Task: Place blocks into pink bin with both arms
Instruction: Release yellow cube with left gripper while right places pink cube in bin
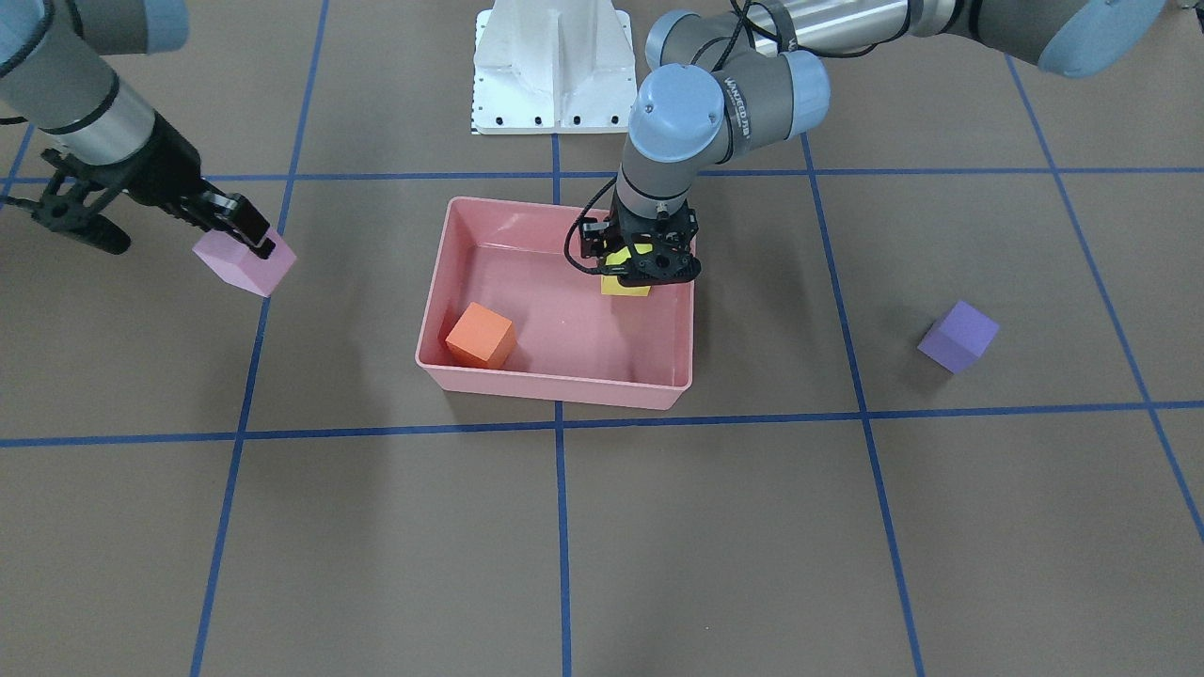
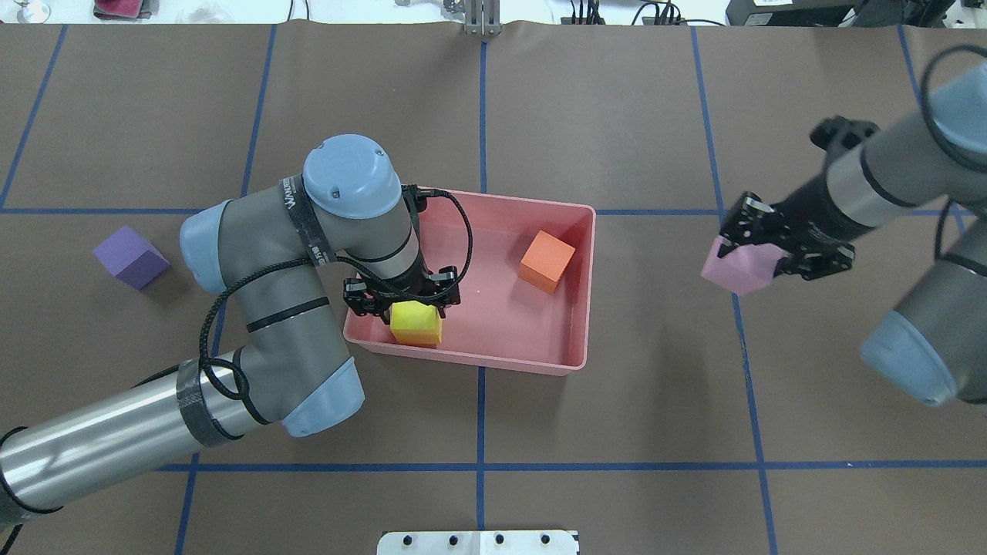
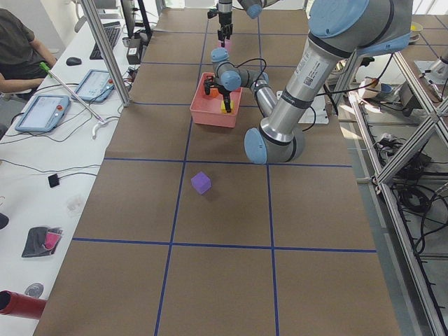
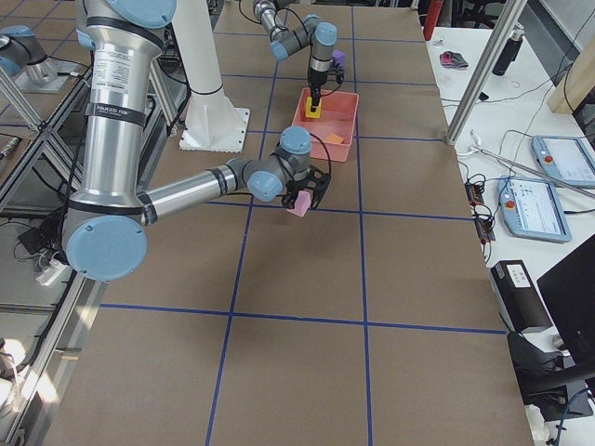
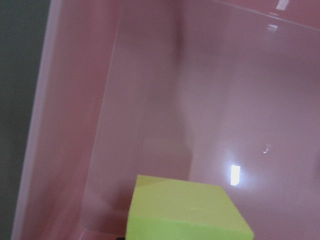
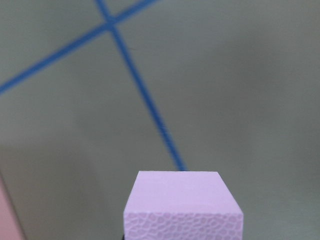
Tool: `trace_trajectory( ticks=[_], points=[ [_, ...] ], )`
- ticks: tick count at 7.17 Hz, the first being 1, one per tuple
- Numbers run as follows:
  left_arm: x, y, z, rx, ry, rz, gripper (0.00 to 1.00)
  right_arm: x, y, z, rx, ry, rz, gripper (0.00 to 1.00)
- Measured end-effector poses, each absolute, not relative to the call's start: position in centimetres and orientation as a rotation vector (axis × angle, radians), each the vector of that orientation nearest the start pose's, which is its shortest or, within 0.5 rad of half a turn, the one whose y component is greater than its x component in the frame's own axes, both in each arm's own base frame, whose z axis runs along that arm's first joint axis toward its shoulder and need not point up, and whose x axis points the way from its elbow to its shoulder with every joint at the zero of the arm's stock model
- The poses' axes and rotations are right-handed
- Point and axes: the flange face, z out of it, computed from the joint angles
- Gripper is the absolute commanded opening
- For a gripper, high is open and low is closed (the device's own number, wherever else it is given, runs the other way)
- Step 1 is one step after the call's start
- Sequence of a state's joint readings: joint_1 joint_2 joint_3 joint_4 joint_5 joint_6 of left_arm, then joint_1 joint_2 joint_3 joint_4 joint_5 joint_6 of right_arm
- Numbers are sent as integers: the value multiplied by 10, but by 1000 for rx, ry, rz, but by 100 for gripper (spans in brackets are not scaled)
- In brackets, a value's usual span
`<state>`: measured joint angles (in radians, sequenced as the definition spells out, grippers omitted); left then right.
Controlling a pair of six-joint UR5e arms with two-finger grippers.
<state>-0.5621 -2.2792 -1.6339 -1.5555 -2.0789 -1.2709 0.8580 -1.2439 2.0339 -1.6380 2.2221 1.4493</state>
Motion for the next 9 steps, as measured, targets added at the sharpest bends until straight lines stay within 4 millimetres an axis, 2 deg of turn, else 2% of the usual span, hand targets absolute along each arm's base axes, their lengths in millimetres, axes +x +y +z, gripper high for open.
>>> trace_trajectory(
  ticks=[1, 2, 3, 4, 5, 6, 7, 8, 9],
  points=[
    [518, -449, 201, -110, 894, -63, 99, -327, -461, 208, -239, -895, 476, 0],
    [483, -458, 203, -83, 918, -63, 99, -359, -451, 167, -244, -886, 507, 0],
    [436, -465, 220, -44, 934, -33, 99, -397, -441, 143, -242, -880, 523, 0],
    [383, -478, 248, 7, 932, 23, 99, -438, -431, 135, -236, -874, 527, 0],
    [333, -496, 282, 61, 913, 95, 99, -475, -419, 137, -222, -871, 525, 0],
    [292, -517, 320, 114, 875, 175, 99, -502, -408, 143, -214, -863, 514, 0],
    [266, -536, 358, 145, 831, 257, 99, -521, -397, 149, -206, -851, 501, 30],
    [257, -551, 394, 161, 796, 343, 99, -532, -391, 156, -200, -835, 496, 99],
    [257, -561, 427, 182, 777, 427, 99, -538, -388, 161, -198, -824, 493, 100]
  ],
)
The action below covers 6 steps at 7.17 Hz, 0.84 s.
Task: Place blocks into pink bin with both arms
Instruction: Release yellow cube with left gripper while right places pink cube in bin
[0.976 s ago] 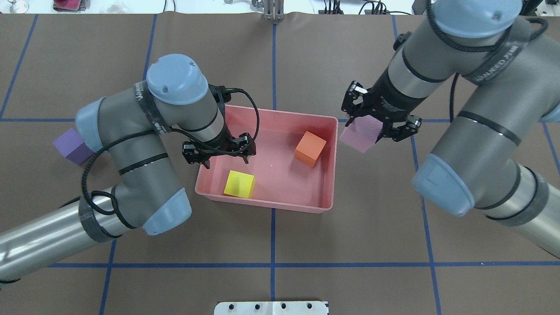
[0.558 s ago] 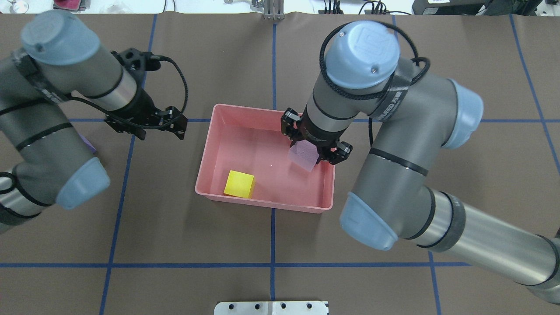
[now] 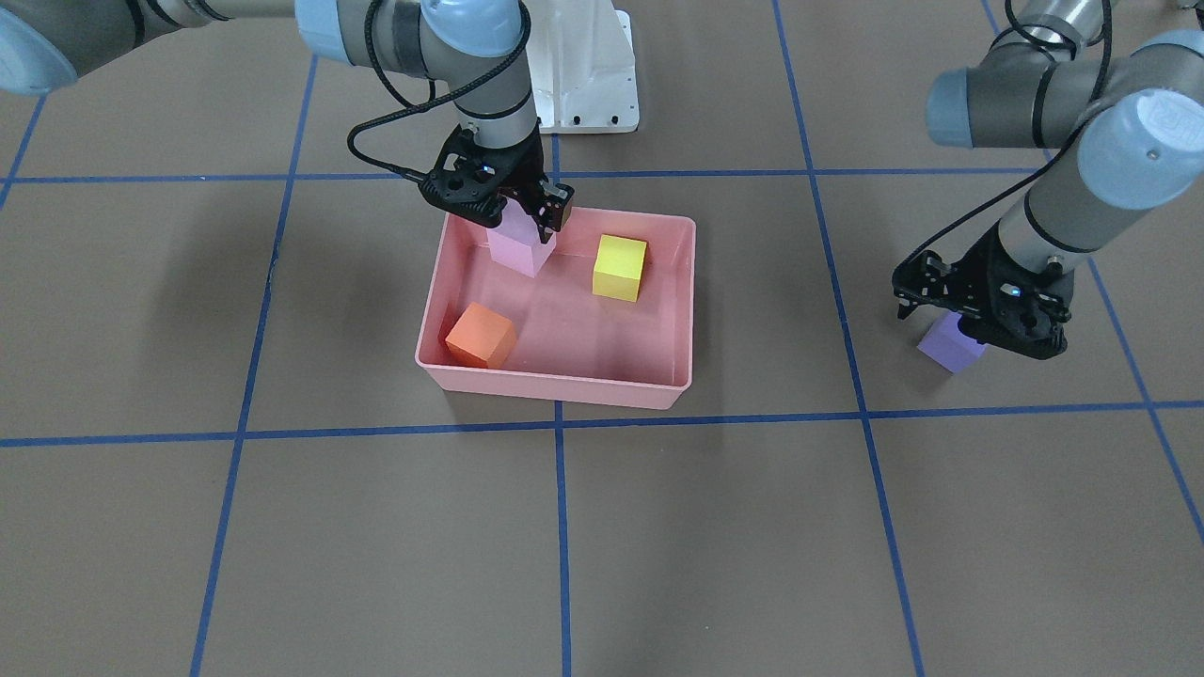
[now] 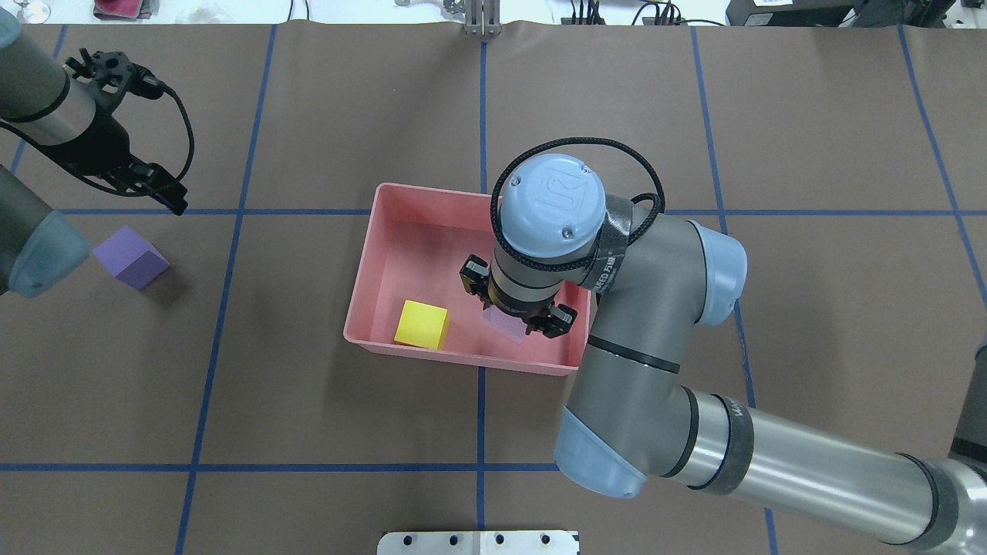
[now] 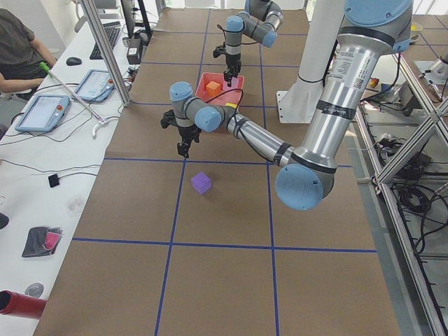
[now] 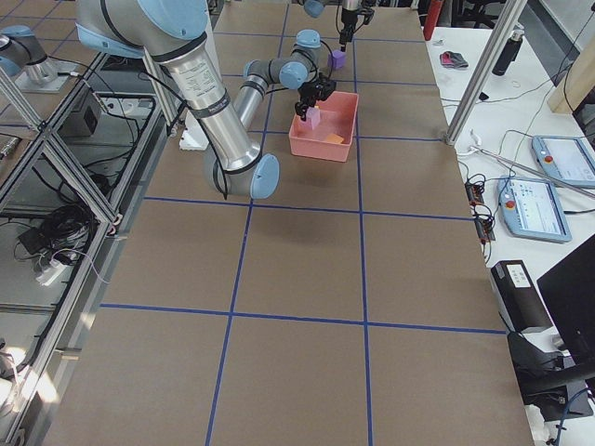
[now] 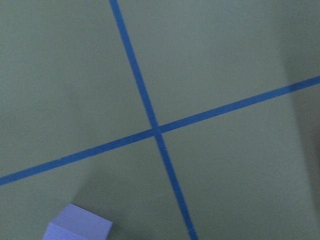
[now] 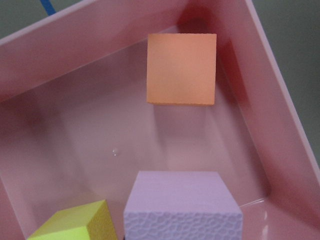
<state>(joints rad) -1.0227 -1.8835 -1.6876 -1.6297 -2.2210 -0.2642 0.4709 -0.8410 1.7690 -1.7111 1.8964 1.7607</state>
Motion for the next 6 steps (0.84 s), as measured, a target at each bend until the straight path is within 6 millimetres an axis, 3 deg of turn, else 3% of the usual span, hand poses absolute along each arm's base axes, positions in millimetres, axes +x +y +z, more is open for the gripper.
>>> trace_trajectory(
  ticks=[2, 3, 5, 6],
  points=[
    [252, -559, 483, 211, 760, 539, 99, -531, -384, 159, -195, -839, 488, 100],
    [245, -548, 509, 230, 762, 569, 99, -507, -387, 154, -196, -868, 495, 100],
    [240, -534, 530, 260, 772, 590, 99, -452, -406, 156, -224, -913, 523, 100],
    [241, -533, 531, 265, 776, 592, 99, -441, -412, 158, -233, -919, 533, 100]
  ],
)
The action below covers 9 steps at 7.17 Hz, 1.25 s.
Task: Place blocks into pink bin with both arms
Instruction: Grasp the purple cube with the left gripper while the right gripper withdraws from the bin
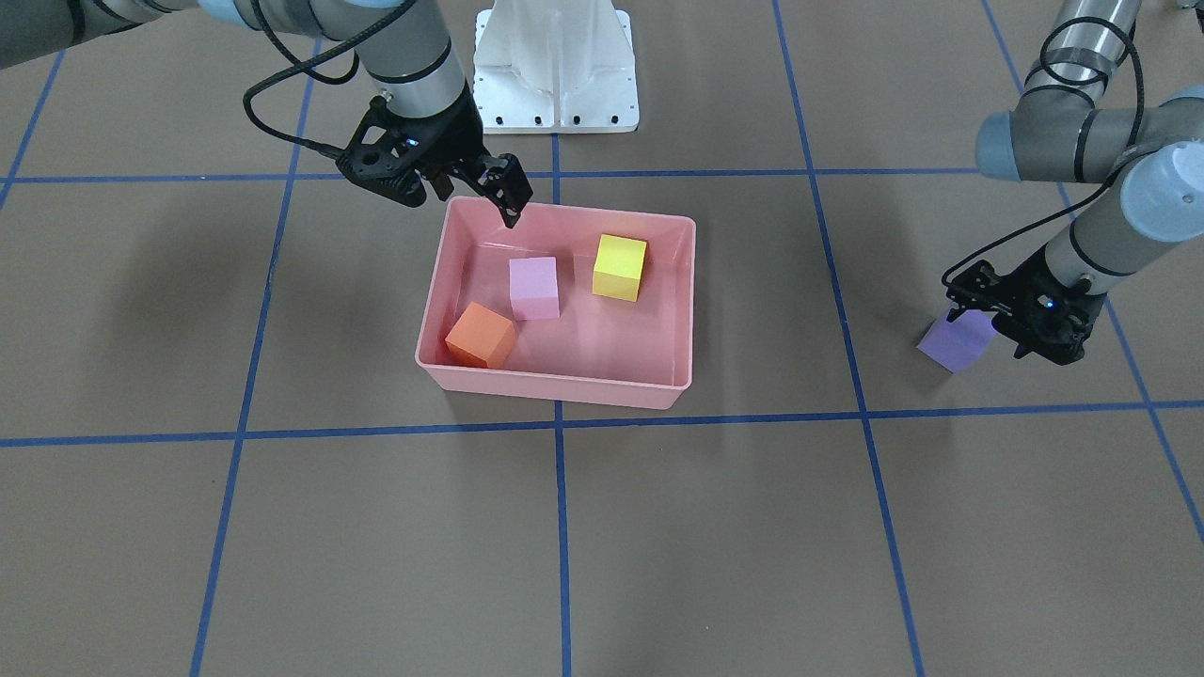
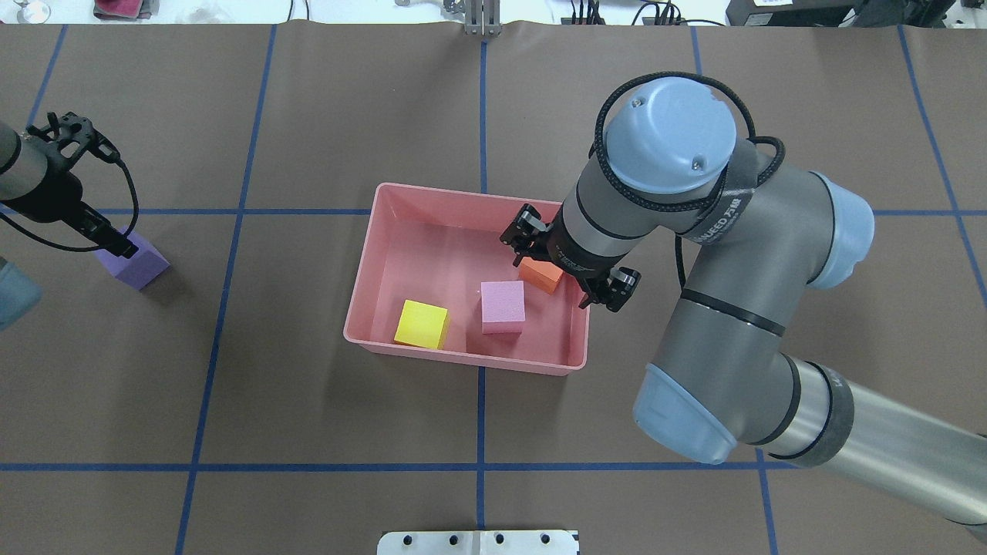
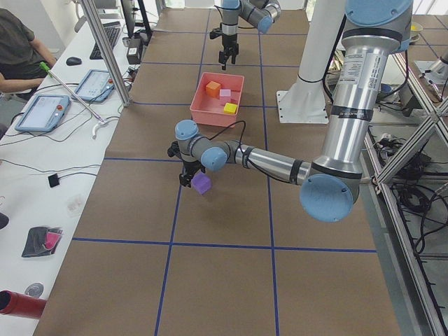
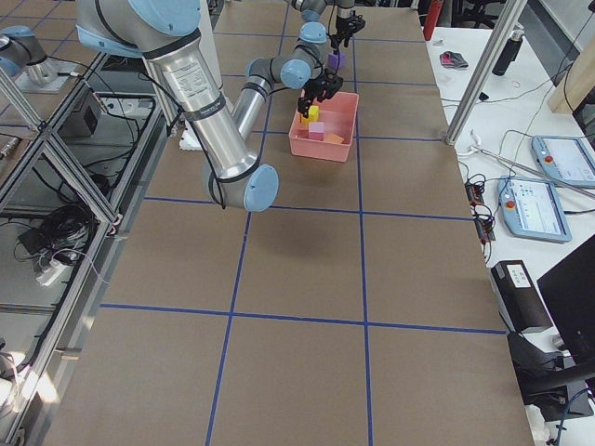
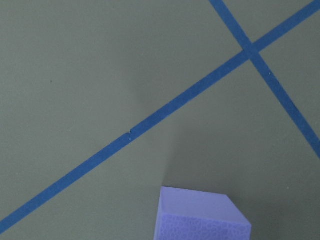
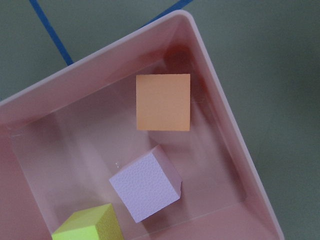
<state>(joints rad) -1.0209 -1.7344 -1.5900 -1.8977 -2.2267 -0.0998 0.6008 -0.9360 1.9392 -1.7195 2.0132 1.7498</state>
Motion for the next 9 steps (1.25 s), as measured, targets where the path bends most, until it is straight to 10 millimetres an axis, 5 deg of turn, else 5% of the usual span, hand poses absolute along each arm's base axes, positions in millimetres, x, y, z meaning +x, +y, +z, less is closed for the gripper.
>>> trace_trajectory(
  ticks=[5, 9],
  points=[
    [256, -539, 527, 249, 789, 576, 99, -388, -451, 173, -259, -934, 543, 100],
    [271, -532, 527, 213, 814, 565, 99, -372, -459, 187, -257, -926, 550, 100]
  ],
)
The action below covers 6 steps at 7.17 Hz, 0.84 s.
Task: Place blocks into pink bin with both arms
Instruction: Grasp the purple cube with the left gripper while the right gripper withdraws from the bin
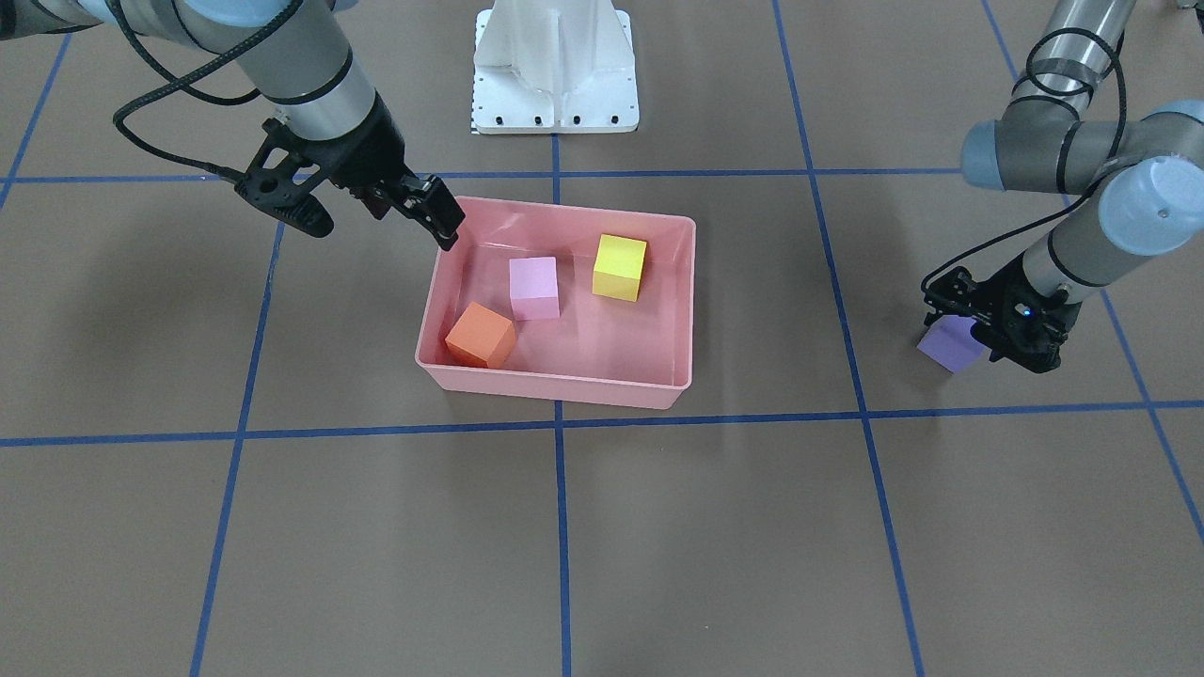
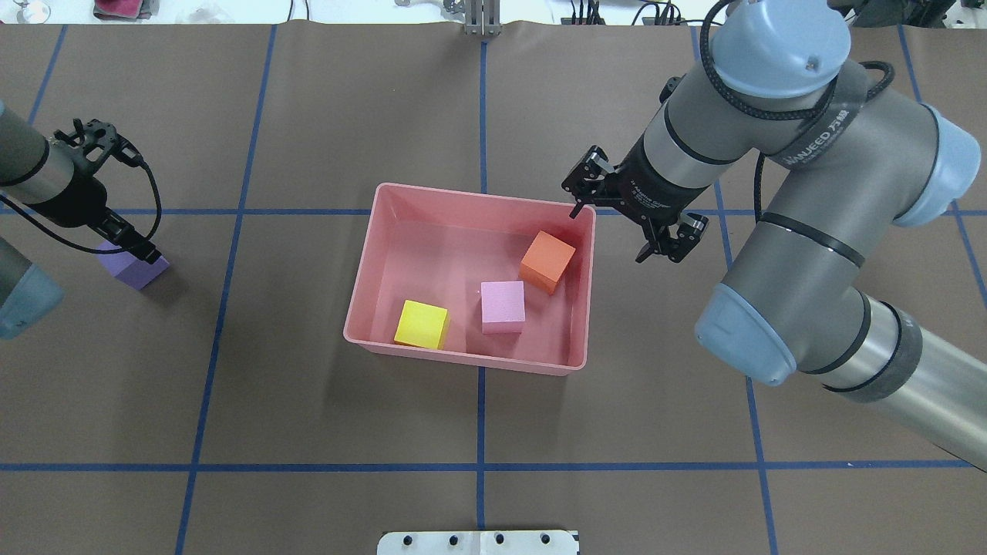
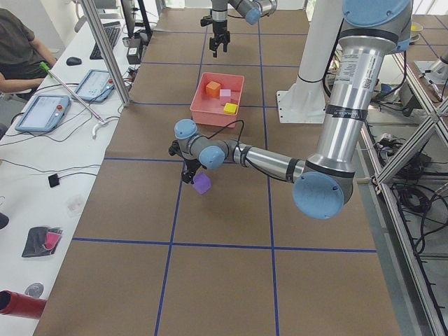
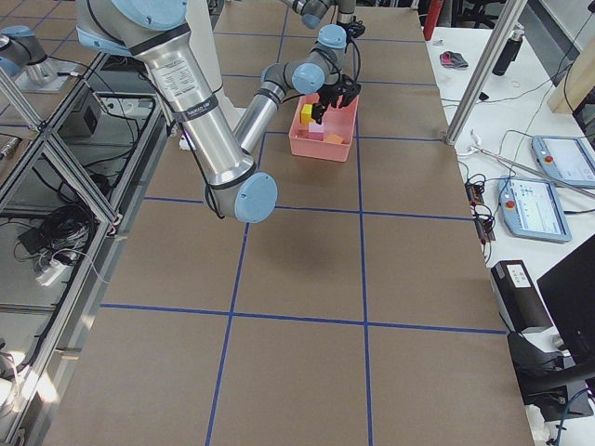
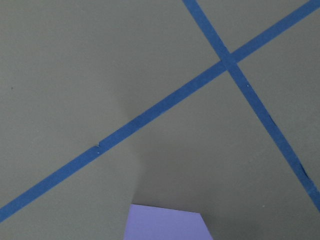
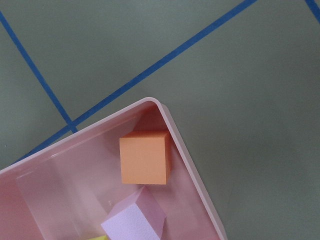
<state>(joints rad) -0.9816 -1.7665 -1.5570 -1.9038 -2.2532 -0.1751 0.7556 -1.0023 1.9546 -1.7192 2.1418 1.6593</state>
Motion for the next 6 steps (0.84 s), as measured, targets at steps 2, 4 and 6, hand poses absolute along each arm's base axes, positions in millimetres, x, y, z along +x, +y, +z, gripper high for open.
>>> trace_trajectory(
  ticks=[2, 4, 6],
  points=[
    [285, -525, 530, 199, 789, 555, 34, -348, -471, 202, -233, -924, 527, 100],
    [289, -524, 535, 196, 761, 542, 0, -319, -487, 217, -237, -929, 518, 100],
    [296, -528, 500, 183, 807, 465, 0, -301, -494, 236, -229, -918, 504, 100]
  ],
)
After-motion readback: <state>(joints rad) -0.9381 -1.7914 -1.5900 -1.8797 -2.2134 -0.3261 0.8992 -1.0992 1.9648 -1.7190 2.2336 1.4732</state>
